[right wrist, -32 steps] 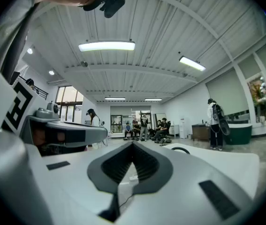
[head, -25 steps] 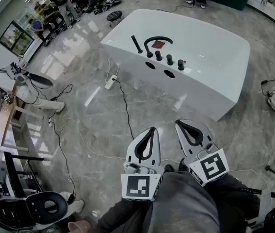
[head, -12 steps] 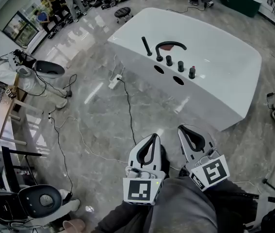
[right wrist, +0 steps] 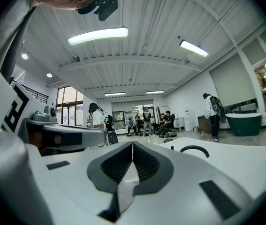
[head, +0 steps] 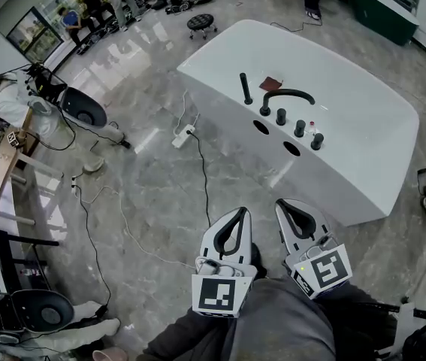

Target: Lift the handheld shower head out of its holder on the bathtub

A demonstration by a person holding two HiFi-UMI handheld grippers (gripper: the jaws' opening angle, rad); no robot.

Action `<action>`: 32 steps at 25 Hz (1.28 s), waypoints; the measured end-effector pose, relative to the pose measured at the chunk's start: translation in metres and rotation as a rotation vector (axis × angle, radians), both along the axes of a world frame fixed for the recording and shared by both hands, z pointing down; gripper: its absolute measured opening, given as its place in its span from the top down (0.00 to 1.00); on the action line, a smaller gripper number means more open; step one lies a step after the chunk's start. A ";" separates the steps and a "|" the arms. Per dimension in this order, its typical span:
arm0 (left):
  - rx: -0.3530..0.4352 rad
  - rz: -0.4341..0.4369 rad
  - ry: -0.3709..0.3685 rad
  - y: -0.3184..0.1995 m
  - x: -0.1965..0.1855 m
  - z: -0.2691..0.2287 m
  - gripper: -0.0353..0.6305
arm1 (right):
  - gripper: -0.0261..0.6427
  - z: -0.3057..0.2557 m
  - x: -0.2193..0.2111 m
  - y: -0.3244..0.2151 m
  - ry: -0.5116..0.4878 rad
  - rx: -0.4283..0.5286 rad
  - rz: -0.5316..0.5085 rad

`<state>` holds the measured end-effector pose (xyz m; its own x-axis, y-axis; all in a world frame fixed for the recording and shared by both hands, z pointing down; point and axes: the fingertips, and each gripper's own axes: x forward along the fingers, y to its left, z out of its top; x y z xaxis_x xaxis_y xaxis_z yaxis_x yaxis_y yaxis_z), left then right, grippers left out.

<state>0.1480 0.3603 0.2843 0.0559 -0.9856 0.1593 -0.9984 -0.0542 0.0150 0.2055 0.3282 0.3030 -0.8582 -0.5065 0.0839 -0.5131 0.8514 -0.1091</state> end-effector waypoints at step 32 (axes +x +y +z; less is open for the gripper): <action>-0.013 0.015 0.064 -0.108 -0.138 0.021 0.94 | 0.96 0.010 -0.137 -0.117 0.062 -0.009 0.026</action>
